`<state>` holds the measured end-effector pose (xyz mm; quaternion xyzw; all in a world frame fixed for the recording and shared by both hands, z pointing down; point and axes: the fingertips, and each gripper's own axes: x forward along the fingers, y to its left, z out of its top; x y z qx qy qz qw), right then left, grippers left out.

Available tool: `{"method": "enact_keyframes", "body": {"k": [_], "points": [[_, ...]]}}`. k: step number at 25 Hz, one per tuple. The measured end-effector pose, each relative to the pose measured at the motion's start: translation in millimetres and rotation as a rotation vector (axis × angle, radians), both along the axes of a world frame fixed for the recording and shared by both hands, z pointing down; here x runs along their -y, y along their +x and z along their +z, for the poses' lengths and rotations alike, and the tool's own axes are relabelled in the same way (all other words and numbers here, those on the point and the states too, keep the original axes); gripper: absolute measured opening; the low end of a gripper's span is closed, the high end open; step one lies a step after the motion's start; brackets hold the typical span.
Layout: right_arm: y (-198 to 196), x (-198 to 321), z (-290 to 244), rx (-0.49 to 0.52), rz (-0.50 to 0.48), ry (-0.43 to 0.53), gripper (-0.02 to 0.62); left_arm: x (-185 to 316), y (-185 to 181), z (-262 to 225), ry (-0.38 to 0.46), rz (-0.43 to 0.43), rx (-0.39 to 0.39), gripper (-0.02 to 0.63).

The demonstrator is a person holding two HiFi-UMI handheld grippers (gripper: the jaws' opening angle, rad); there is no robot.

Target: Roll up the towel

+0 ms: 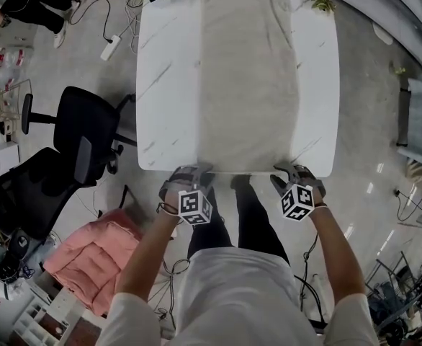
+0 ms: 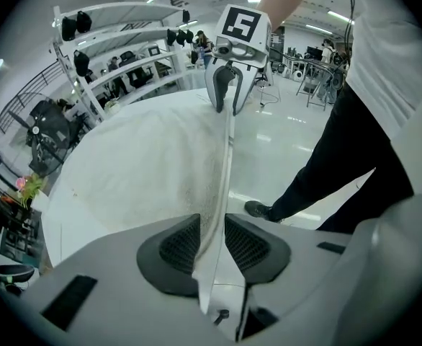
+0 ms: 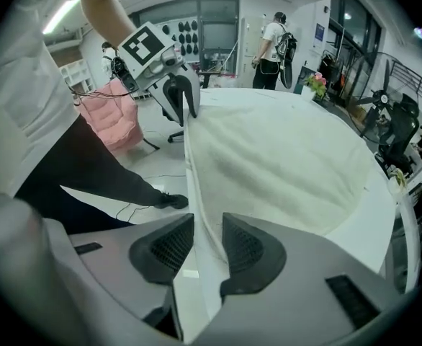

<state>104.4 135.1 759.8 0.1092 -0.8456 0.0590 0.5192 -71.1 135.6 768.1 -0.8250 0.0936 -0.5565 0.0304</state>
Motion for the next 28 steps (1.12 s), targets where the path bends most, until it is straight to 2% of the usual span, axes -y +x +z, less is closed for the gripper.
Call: {"method": "enact_keyframes", "body": {"k": [5, 10, 17, 21, 26, 28], "points": [[-0.5, -9.9, 2.6, -0.014, -0.021, 0.035, 0.059, -5.6, 0.0, 2.6, 0.020, 0.019, 0.024, 0.099], [4.3, -20.5, -4.3, -0.003, -0.031, 0.017, 0.037, -12.6, 1.2, -0.7, 0.015, 0.039, 0.041, 0.046], [0.0, -49.7, -15.6, 0.021, -0.108, -0.057, 0.034, -40.2, -3.6, -9.9, -0.090, 0.065, 0.037, 0.040], [-0.4, -47.1, -28.4, 0.057, -0.081, -0.099, 0.034, -40.3, -5.5, -21.4, -0.157, 0.038, 0.029, 0.044], [2.9, -22.7, -34.6, 0.070, -0.058, -0.134, 0.035, -28.1, -0.3, -27.6, -0.229, 0.085, 0.035, 0.046], [3.5, -12.5, -34.9, 0.072, -0.047, -0.145, 0.035, -21.0, 0.0, -28.9, -0.261, 0.076, 0.023, 0.046]]}}
